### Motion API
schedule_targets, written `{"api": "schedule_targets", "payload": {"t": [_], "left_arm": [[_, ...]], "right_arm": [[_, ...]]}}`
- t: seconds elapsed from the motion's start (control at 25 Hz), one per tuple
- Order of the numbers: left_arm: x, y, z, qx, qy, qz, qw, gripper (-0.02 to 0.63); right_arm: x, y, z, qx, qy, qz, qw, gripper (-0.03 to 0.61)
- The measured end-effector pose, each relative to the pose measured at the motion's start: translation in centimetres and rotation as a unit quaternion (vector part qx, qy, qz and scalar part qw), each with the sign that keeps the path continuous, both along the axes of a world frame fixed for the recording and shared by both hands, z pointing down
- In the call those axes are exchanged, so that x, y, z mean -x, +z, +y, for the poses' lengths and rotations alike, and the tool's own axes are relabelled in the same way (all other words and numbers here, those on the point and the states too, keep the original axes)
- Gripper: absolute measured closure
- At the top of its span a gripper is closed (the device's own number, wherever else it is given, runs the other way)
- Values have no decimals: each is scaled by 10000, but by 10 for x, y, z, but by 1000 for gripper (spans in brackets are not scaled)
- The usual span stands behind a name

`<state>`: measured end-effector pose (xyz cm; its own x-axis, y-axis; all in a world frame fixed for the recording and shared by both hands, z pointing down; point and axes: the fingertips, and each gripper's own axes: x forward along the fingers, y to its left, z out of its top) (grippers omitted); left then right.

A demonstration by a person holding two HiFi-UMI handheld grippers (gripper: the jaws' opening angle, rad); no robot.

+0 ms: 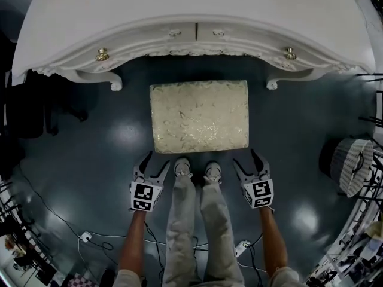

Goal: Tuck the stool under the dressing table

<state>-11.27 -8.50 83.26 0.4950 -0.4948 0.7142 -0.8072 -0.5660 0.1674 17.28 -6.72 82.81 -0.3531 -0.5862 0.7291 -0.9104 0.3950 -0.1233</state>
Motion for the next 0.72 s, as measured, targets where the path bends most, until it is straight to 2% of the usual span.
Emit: {"api": "schedule_targets", "payload": {"t": [0.32, 0.72], "left_arm": [[9, 38, 0, 17, -34, -167, 9999, 353], [1, 62, -12, -68, 217, -342, 9992, 342]], "right_arm": [[-7, 39, -6, 24, -8, 115, 9999, 284], [-7, 60, -19, -76, -69, 233, 9997, 285]]}}
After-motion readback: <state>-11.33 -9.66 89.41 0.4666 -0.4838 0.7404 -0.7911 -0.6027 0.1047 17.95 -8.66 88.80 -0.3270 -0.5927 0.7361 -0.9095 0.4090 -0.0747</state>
